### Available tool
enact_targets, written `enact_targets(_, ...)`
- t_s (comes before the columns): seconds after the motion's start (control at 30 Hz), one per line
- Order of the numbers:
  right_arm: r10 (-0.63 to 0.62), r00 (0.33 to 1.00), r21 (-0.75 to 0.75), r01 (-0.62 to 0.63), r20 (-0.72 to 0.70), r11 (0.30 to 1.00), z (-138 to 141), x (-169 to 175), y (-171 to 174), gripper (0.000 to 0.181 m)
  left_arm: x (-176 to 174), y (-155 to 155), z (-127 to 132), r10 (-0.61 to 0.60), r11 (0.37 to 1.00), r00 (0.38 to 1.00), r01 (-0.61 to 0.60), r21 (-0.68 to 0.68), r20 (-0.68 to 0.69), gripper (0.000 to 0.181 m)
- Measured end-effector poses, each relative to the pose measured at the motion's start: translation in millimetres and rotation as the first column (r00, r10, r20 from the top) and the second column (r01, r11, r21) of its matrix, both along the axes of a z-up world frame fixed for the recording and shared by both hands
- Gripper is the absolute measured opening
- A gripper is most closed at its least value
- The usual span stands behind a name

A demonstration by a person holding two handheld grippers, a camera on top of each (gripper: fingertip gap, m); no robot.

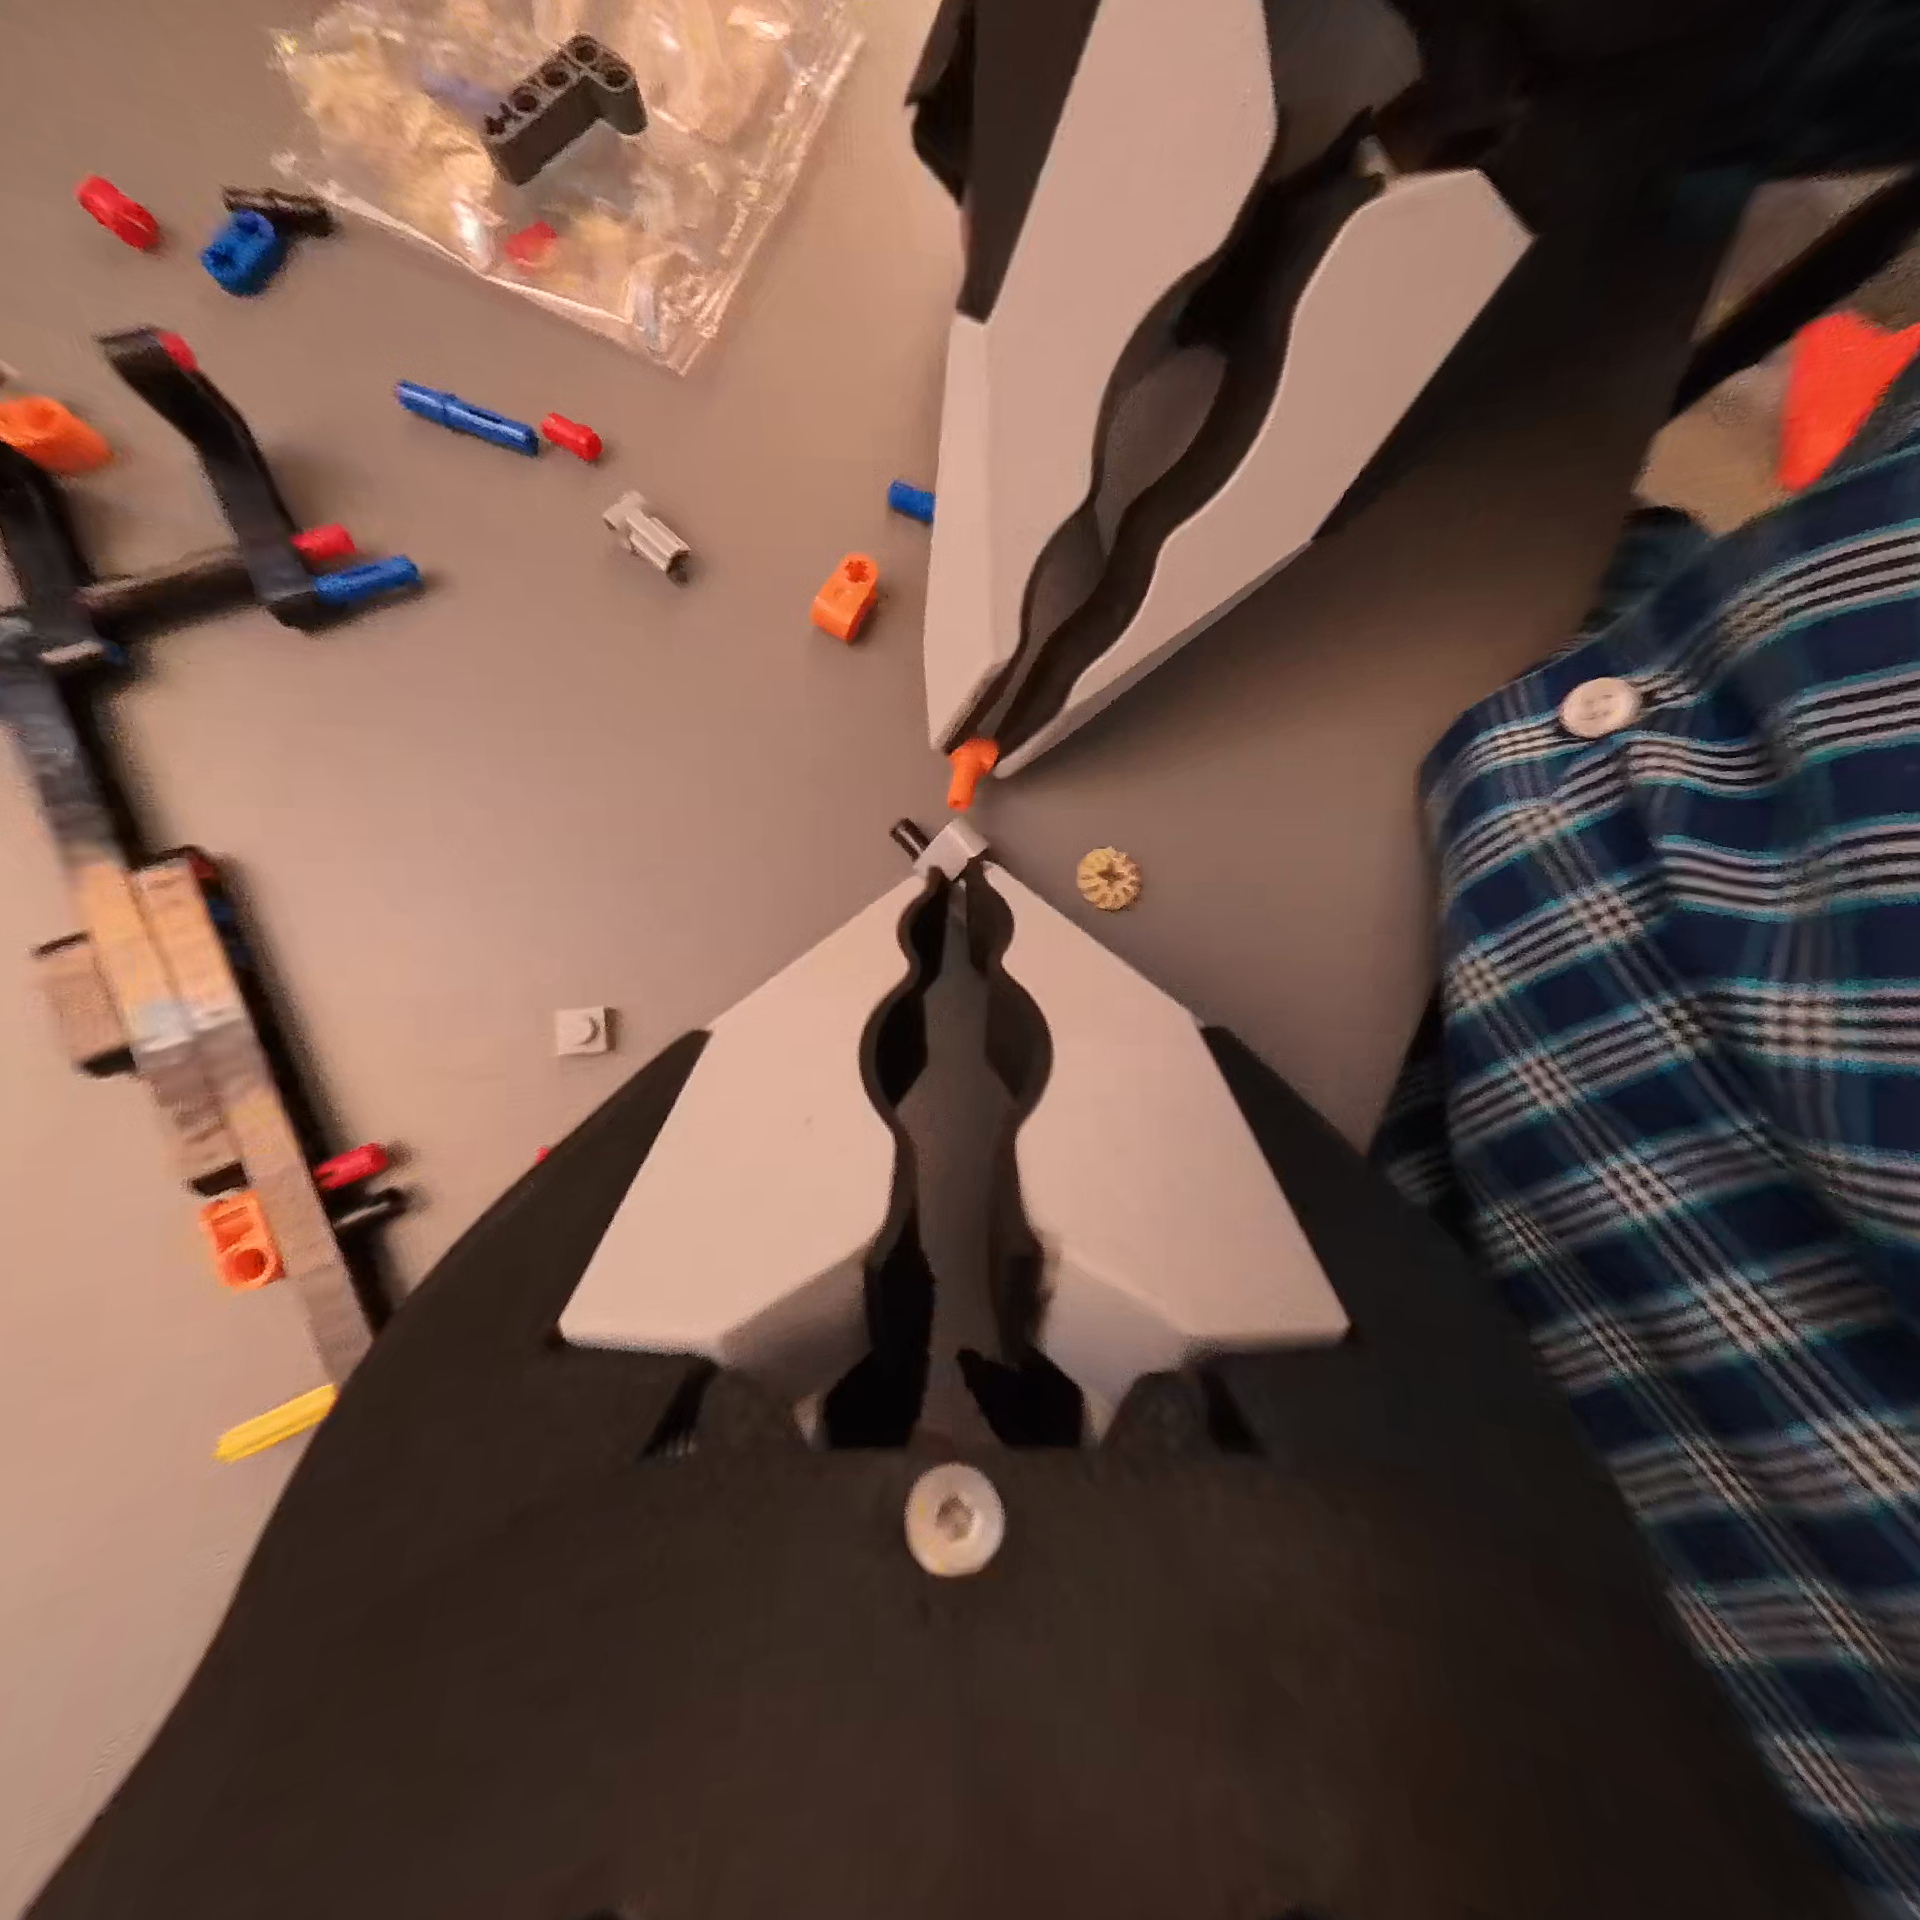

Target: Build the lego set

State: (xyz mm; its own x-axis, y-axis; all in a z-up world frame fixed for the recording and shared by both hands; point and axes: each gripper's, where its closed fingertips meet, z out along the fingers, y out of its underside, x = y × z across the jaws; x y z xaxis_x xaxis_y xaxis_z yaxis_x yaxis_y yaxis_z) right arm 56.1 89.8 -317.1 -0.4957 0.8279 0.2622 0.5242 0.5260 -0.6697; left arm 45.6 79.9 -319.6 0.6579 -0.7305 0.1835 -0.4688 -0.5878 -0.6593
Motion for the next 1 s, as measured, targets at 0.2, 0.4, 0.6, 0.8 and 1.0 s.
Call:
enact_targets(0.2,0.022,1.000,0.033,-0.023,0.016,0.999,-3,-4,0,0.005,-5,-3,-5,-0.065,0.996,0.996,0.069,-0.051,0.061,0.000)
enact_targets(0.4,0.006,1.000,0.010,-0.006,0.027,1.000,-5,-4,1,0.005,-6,-4,-2,-0.051,0.997,0.996,0.055,-0.056,0.066,0.000)
enact_targets(0.6,-0.017,1.000,-0.014,0.018,0.024,1.000,-3,-1,2,0.005,-3,-7,16,0.077,0.996,0.994,-0.075,-0.042,0.071,0.028)
enact_targets(0.8,-0.046,0.999,-0.032,0.047,0.025,0.998,-6,8,4,0.005,17,-4,12,0.139,0.988,0.985,-0.131,0.080,-0.104,0.028)
enact_targets(1.0,-0.062,0.998,-0.042,0.062,0.004,0.997,-3,9,6,0.005,19,-5,6,0.210,0.977,0.965,-0.200,0.078,-0.156,0.028)
